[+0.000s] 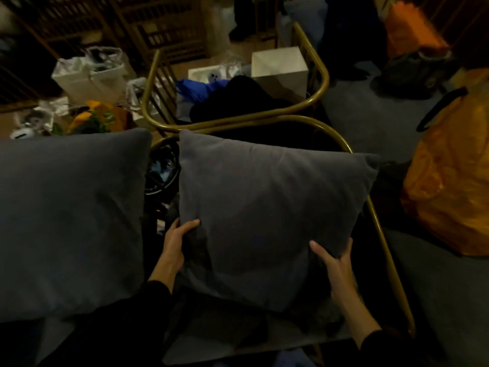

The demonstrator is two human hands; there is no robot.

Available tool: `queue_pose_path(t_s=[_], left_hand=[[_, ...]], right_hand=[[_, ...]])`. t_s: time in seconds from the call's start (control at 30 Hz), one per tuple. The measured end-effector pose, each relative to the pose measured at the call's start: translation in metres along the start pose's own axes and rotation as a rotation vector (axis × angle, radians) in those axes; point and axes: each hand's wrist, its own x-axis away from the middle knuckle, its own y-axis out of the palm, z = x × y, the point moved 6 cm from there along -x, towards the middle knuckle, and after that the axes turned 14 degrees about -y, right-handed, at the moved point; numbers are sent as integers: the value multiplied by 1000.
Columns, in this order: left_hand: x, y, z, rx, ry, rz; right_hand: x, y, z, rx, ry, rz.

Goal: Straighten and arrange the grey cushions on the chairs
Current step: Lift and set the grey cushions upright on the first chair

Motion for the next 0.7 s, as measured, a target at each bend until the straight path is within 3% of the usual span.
queue_pose_path(t_s=[0.47, 0.7], left_hand=[[-59, 34, 89, 177, 157, -155], [-98, 45, 71, 172, 117, -140]], right_hand=[[-184, 118, -102, -62, -259, -262], [-211, 135, -74, -54, -187, -303]])
